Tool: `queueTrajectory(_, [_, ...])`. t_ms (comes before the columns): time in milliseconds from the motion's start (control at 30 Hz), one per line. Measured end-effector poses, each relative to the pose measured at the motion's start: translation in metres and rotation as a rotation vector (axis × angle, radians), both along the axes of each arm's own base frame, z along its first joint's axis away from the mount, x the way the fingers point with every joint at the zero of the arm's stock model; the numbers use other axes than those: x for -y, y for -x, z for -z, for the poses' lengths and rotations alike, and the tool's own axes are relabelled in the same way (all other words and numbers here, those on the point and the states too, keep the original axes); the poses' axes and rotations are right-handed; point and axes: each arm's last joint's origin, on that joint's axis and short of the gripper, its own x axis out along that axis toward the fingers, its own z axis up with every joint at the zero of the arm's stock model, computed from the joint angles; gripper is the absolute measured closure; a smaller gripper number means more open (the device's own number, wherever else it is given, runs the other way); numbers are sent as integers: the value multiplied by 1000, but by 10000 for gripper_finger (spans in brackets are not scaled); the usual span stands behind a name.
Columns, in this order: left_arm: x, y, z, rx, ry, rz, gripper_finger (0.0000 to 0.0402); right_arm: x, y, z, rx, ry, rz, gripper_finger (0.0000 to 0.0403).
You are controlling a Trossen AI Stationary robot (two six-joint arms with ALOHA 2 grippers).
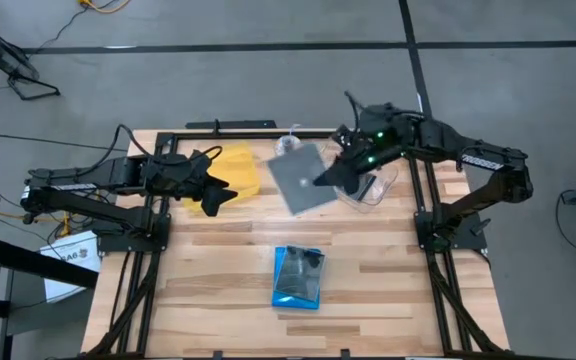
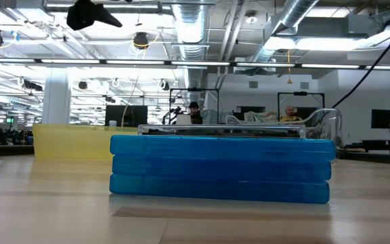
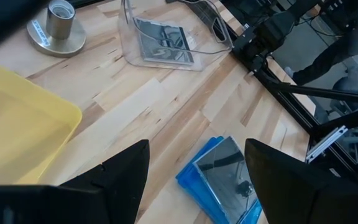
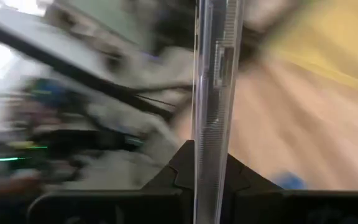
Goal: Pick & place jewel cases by type
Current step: Put the black CD case into the transparent bin
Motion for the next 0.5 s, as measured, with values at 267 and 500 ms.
queueTrajectory(267, [-1, 1, 1, -10, -15, -23, 146, 8, 32, 35, -523, 312, 272, 391])
queueTrajectory(500, [-1, 1, 1, -10, -29, -44, 146, 13, 46, 47, -760, 491, 377, 390])
